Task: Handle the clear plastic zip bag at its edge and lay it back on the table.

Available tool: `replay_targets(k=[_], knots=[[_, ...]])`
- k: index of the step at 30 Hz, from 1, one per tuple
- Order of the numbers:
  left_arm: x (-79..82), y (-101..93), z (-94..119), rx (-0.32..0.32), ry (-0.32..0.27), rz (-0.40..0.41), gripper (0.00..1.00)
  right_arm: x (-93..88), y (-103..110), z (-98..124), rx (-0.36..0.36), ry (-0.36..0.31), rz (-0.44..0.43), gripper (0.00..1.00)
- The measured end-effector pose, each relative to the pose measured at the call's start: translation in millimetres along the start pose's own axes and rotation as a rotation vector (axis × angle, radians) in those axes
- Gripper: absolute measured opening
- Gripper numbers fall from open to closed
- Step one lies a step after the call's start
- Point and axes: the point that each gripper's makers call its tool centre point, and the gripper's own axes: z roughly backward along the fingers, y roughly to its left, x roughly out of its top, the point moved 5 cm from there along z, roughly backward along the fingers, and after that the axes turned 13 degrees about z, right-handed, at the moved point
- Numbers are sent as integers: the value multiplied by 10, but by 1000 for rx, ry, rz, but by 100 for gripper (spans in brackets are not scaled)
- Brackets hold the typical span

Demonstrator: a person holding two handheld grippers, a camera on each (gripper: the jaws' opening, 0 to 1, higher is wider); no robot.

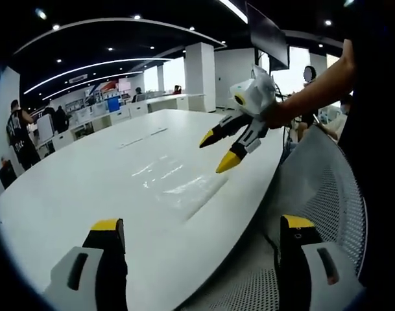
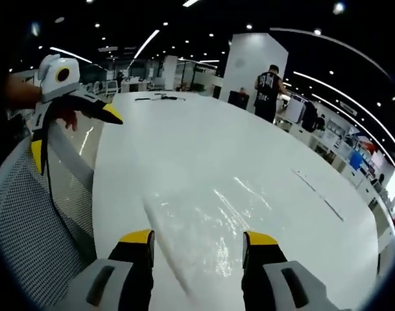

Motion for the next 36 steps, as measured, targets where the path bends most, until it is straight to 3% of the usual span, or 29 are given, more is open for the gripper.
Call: replay_targets(k=[17,28,36], knots=[[20,31,-39,-11,-8,9,99,-115,-18,450,-97,-11,-159,78],[108,72,-90,-14,-7,4,99,-328,116,738,-182,12,-271,89],[98,61,-126,-20,2,13,99,-442,249,967,-204,30,-282,99]])
